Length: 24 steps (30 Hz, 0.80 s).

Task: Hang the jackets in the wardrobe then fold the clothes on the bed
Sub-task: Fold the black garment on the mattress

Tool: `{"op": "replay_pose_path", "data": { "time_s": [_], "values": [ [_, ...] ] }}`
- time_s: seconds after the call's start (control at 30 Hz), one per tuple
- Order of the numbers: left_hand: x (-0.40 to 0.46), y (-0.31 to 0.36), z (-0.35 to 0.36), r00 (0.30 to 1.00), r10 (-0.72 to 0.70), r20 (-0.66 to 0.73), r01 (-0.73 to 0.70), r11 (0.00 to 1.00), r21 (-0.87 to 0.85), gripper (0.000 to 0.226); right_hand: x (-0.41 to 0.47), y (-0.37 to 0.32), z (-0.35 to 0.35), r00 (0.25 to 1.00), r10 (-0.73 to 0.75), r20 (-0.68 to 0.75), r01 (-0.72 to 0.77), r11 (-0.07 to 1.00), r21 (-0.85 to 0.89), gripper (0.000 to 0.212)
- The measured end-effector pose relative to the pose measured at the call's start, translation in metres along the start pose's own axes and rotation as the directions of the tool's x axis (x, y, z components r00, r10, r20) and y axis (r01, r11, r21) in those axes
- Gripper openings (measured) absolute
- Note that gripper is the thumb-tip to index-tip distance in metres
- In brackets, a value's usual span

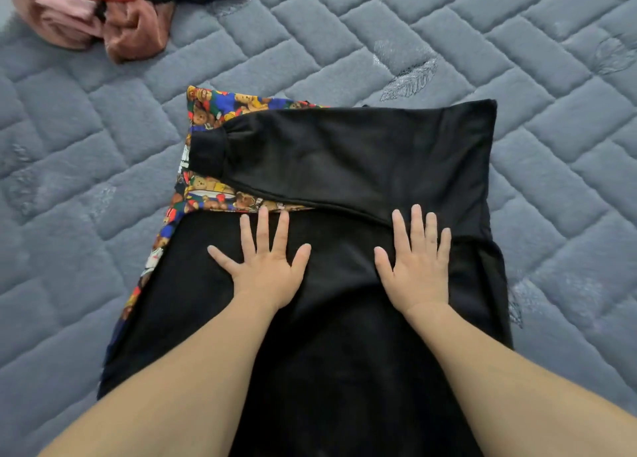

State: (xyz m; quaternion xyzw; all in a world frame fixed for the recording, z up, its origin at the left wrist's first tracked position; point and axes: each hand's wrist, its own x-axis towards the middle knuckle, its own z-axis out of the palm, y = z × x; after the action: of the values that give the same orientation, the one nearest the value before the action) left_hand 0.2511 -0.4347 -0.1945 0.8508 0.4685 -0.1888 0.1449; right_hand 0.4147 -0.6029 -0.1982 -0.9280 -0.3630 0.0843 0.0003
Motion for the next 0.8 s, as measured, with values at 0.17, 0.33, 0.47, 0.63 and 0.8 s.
{"op": "replay_pose_path", "data": {
  "time_s": [0.17, 0.33, 0.47, 0.63, 0.8],
  "values": [
    [-0.068, -0.039, 0.015, 0.976, -0.132, 0.171, 0.151, 0.983, -0.105, 0.064, -0.074, 0.006, 0.012, 0.985, 0.061, 0.162, -0.053, 0.997, -0.049, 0.069],
    [-0.119, -0.076, 0.012, 0.931, -0.321, 0.176, 0.35, 0.92, -0.176, 0.072, -0.113, 0.027, -0.001, 0.89, 0.414, 0.194, -0.439, 0.892, 0.109, 0.095],
    [-0.151, -0.112, 0.006, 0.697, -0.669, 0.258, 0.716, 0.625, -0.311, 0.097, -0.135, 0.017, -0.016, 0.725, 0.654, 0.216, -0.687, 0.708, 0.165, 0.114],
    [-0.165, -0.13, -0.004, 0.517, -0.75, 0.412, 0.853, 0.41, -0.323, 0.122, -0.147, 0.005, -0.027, 0.318, 0.841, 0.437, -0.945, 0.245, 0.216, 0.132],
    [-0.171, -0.15, 0.003, 0.527, -0.743, 0.413, 0.838, 0.372, -0.399, 0.131, -0.182, 0.008, -0.02, 0.25, 0.821, 0.513, -0.951, 0.108, 0.29, 0.1]
  ]
}}
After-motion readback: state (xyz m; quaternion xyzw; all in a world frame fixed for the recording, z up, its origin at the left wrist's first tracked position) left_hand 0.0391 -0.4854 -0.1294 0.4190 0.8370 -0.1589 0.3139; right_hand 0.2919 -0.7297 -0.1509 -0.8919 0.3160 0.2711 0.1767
